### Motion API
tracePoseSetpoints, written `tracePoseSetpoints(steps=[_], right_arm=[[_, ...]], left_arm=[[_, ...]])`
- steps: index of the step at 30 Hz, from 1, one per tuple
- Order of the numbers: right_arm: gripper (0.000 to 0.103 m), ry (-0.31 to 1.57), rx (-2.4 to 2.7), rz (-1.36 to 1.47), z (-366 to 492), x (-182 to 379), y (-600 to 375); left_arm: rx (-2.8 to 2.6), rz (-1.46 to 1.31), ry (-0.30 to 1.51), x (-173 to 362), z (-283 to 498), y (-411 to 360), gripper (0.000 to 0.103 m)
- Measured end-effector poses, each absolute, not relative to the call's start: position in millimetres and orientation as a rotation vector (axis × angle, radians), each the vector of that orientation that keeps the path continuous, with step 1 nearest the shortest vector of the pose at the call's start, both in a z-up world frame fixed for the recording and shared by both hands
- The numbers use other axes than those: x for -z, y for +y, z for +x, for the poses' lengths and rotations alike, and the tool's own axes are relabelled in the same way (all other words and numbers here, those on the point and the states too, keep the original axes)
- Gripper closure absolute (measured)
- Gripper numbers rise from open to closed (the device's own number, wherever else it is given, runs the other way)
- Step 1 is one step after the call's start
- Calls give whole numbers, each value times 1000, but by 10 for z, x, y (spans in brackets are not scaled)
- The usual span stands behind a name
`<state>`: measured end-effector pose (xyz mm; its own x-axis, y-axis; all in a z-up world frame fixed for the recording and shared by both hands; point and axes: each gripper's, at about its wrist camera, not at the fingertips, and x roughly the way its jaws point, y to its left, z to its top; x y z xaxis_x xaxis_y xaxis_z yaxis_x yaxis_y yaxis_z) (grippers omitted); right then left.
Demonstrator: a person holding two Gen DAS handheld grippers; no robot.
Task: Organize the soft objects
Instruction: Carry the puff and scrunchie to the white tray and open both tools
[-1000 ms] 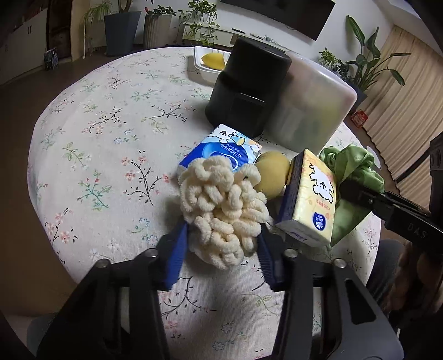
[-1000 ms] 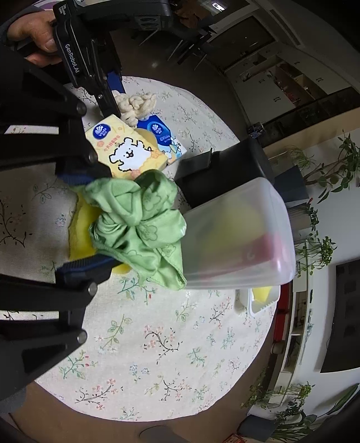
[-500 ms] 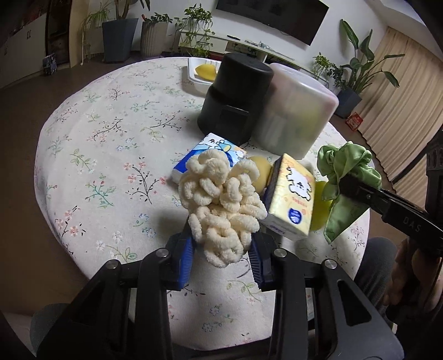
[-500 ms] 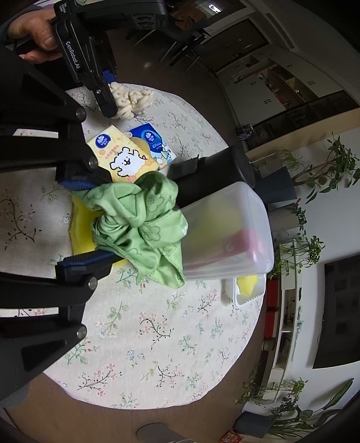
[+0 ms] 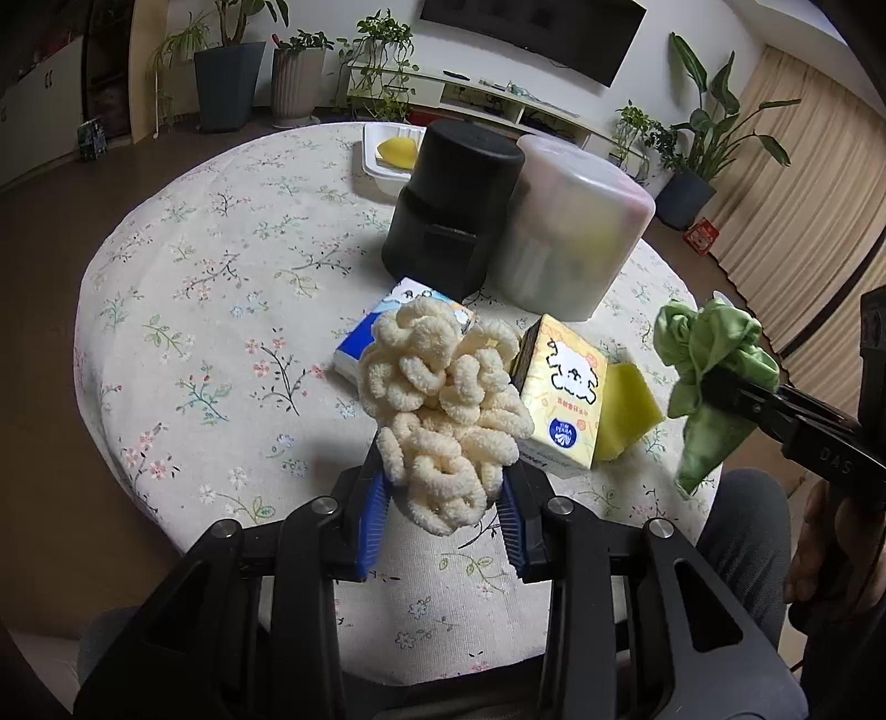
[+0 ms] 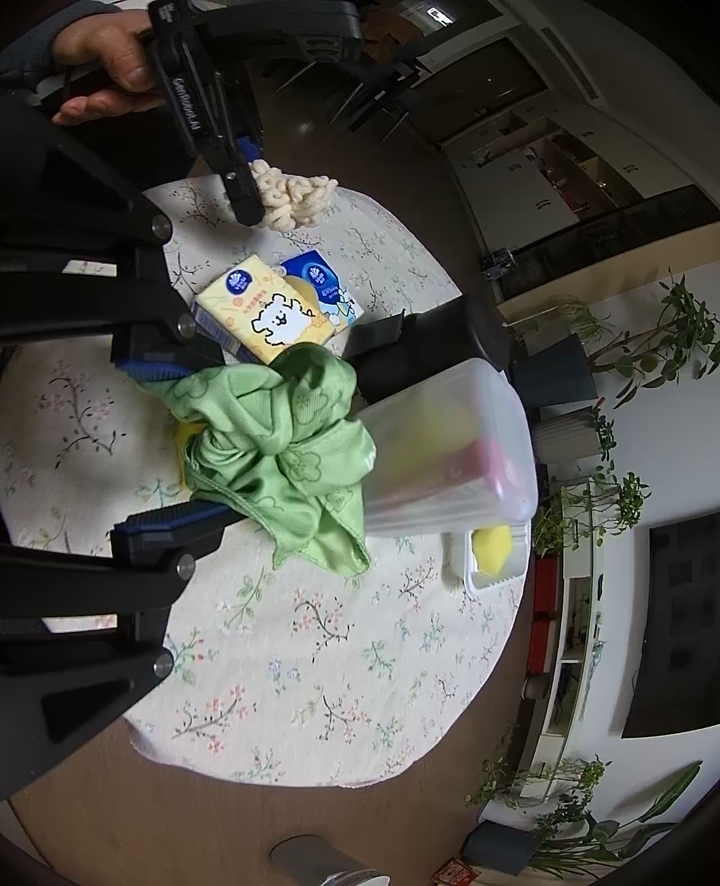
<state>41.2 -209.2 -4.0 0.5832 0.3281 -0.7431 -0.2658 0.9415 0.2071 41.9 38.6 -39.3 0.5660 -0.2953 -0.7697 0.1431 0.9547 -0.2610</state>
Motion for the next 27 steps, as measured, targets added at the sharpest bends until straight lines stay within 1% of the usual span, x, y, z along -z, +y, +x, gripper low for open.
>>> tracePoseSetpoints(steps=[12, 21, 27], right_arm=[[64, 863, -349, 44, 505, -331, -2336], [64, 788, -300, -38, 965, -815, -2657], [64, 762, -290, -81, 1451, -1074, -2762]], left_arm=[[290, -155, 893, -67, 620, 549, 71], [331, -65, 841, -641, 1212, 620, 71], [337, 27, 822, -933, 1823, 543, 71]])
